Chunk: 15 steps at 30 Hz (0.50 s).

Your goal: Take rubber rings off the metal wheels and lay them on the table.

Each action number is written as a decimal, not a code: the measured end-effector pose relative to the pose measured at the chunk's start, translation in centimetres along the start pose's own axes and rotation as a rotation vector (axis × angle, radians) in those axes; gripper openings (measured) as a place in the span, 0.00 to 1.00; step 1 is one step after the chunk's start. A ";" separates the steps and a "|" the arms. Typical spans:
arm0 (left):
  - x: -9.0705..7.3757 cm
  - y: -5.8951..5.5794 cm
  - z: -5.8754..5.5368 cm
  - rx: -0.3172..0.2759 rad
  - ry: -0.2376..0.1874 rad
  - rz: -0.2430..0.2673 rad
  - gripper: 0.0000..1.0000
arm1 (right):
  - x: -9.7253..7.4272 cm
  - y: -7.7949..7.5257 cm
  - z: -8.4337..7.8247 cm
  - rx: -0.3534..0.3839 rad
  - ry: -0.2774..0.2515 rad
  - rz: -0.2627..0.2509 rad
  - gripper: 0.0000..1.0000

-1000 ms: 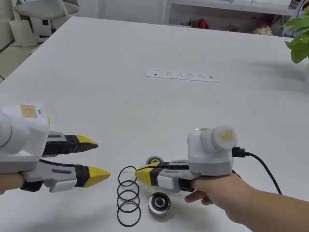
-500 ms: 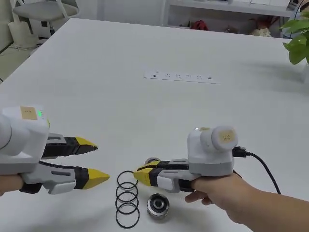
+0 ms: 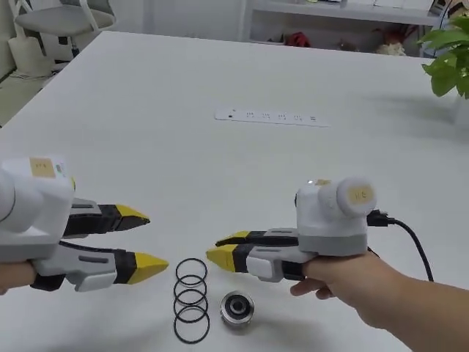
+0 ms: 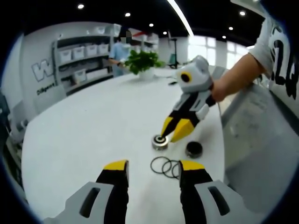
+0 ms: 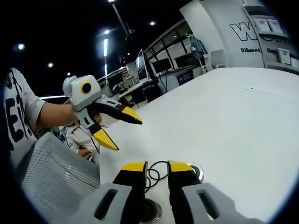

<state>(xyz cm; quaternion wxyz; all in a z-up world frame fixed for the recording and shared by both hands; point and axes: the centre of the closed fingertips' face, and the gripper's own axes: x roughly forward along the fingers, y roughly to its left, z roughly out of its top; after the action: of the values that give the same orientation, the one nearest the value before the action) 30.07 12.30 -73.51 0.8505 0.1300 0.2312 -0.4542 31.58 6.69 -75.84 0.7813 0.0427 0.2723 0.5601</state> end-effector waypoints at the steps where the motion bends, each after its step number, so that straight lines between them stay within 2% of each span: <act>1: 0.0 0.0 0.0 0.001 0.000 0.001 0.44 | -0.1 0.1 0.1 -0.003 -0.001 0.000 0.15; 15: -1.0 -1.3 0.8 0.016 -0.006 -0.001 0.44 | -3.0 1.2 1.1 -0.066 -0.011 -0.010 0.25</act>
<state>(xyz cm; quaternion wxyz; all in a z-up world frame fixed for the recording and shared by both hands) 28.73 11.94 -72.34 0.8501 0.1351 0.2250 -0.4567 30.38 4.69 -73.37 0.7865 0.0186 0.2498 0.5645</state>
